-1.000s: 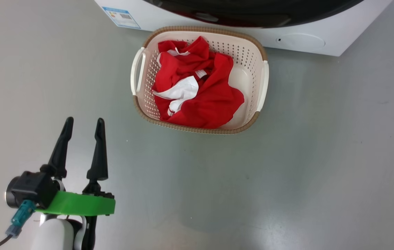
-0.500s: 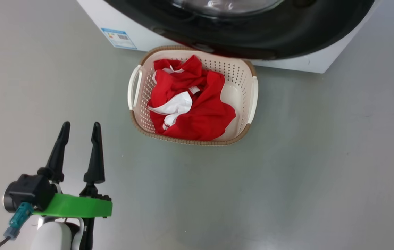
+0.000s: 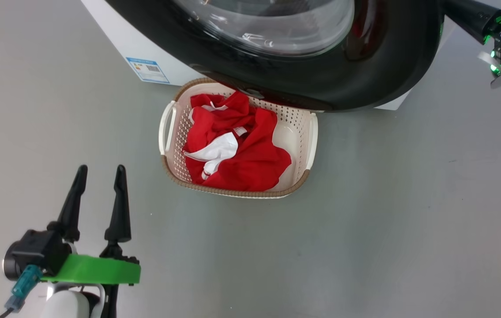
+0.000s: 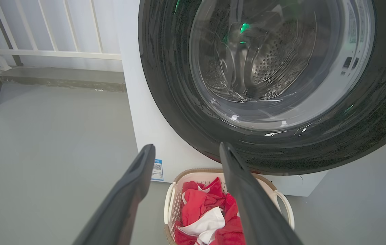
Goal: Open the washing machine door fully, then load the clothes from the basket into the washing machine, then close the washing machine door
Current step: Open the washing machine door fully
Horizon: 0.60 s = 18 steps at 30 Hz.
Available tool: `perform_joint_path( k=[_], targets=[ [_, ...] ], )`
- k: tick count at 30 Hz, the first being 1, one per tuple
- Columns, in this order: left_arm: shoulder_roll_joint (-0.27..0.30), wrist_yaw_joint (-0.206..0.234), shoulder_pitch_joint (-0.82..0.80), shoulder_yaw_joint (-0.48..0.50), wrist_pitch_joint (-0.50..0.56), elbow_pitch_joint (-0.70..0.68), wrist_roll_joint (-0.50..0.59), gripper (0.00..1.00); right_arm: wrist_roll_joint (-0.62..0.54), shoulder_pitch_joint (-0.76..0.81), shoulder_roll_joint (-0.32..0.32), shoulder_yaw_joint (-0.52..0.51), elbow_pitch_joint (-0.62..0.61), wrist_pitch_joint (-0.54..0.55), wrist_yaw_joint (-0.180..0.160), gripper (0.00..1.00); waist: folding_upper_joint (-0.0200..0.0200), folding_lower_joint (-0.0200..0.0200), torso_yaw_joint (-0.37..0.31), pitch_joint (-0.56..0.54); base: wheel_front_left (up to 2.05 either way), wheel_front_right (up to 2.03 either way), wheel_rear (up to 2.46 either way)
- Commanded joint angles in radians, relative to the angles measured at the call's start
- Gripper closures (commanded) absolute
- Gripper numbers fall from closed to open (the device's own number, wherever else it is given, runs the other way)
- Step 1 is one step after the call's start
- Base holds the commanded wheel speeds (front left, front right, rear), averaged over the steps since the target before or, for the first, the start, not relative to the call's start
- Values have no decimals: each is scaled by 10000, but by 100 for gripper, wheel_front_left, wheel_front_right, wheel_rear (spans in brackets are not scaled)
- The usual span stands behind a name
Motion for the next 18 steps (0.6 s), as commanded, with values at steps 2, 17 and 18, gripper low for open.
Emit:
perform_joint_path(
  k=[2, 17, 18],
  targets=[
    [202, -18, 197, 382, -80, -215, 104, 0, 77, 331, 149, 33, -341, 209, 17, 100, -1, 0, -42, -63, 0, 0, 0],
    [202, -66, 395, 380, -80, -120, 219, 0, 60, 840, 329, -157, -634, 404, 17, 100, -1, 0, -124, -411, 0, 0, 0],
    [202, -69, 405, 383, -80, -110, 238, 0, 29, 875, 338, -181, -672, 360, 17, 100, -1, 0, -129, -435, 0, 0, 0]
  ],
)
